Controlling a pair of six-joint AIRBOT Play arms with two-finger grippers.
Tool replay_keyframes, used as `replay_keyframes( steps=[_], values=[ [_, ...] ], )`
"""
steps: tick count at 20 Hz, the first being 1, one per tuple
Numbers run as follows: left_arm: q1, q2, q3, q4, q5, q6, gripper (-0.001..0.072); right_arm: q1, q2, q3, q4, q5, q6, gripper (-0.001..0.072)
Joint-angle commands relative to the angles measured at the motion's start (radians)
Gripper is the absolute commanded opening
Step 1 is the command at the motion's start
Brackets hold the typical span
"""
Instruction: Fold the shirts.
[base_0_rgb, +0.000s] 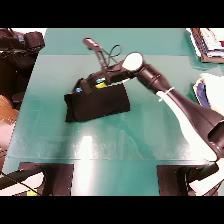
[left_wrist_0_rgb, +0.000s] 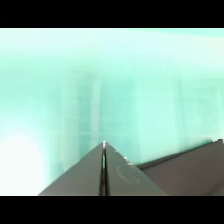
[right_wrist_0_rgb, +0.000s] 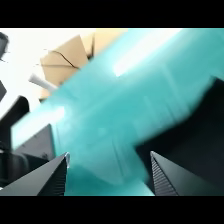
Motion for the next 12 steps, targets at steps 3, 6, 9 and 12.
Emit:
replay_keyframes(
  steps=[3, 6, 9, 12],
  values=[
    [0.013, 0.019, -0.002, 0.003, -0.051, 0.000, 0.0024, -0.282, 0.108, -0.245, -0.227, 0.100, 0.145, 0.0570],
    [0.013, 0.019, -0.002, -0.001, -0.050, 0.000, 0.0024, -0.468, 0.115, -0.381, -0.238, 0.170, 0.156, 0.0580],
    [0.013, 0.018, -0.002, -0.009, -0.047, 0.000, 0.0025, -0.577, 0.080, -0.475, -0.183, 0.176, 0.155, 0.0579],
    [0.013, 0.010, -0.002, -0.016, -0.046, 0.000, 0.0024, -0.581, -0.008, -0.469, -0.027, 0.204, 0.115, 0.0576]
  ],
)
